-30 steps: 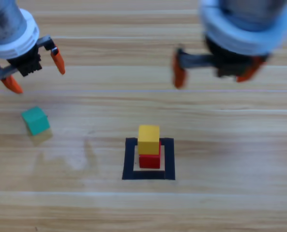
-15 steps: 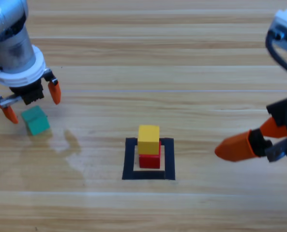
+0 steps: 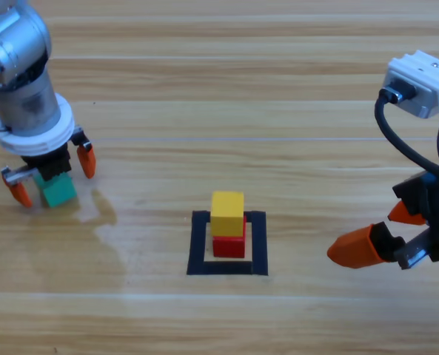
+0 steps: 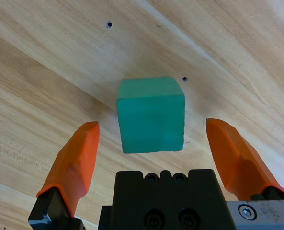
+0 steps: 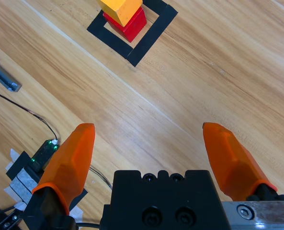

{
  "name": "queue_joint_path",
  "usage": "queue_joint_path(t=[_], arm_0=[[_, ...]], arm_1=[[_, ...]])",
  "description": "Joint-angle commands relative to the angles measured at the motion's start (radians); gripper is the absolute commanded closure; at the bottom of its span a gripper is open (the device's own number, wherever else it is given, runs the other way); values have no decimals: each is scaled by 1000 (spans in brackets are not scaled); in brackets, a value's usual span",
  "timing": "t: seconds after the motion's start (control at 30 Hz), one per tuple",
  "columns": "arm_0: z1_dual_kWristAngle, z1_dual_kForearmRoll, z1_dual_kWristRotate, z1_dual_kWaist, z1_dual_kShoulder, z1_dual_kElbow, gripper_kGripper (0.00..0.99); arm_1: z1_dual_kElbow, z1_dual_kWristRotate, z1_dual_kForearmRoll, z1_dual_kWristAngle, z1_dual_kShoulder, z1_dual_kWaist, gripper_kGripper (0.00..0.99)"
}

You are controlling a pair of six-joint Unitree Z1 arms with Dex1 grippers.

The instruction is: Stack the blocks in the rectangular block: red at the bottom, yellow in the middle, green on top

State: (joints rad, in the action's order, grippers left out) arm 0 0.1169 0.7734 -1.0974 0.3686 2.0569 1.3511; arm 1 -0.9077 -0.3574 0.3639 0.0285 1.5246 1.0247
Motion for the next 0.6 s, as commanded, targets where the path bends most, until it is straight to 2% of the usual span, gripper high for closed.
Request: queue_joint_path(t=[0.03,0.1,0.17,0.3,0.47,0.6], arm_0=[[-8,-29,14,-16,49,-24,56],[-8,-36,19,-17,51,-26,65],[-8,-39,24,-19,52,-30,116],[-8,-69,34,-23,52,-50,169],[-8,-78,47,-31,51,-52,174],[-2,-82,65,-39,49,-50,255]], arm_1=[[55,12,-95,19,-3,-26,1],[102,20,-175,16,-44,-26,1],[125,21,-218,16,-66,-26,1],[127,23,-221,16,-63,-26,1],[127,23,-221,17,-60,-26,1],[128,21,-221,19,-58,-26,1]])
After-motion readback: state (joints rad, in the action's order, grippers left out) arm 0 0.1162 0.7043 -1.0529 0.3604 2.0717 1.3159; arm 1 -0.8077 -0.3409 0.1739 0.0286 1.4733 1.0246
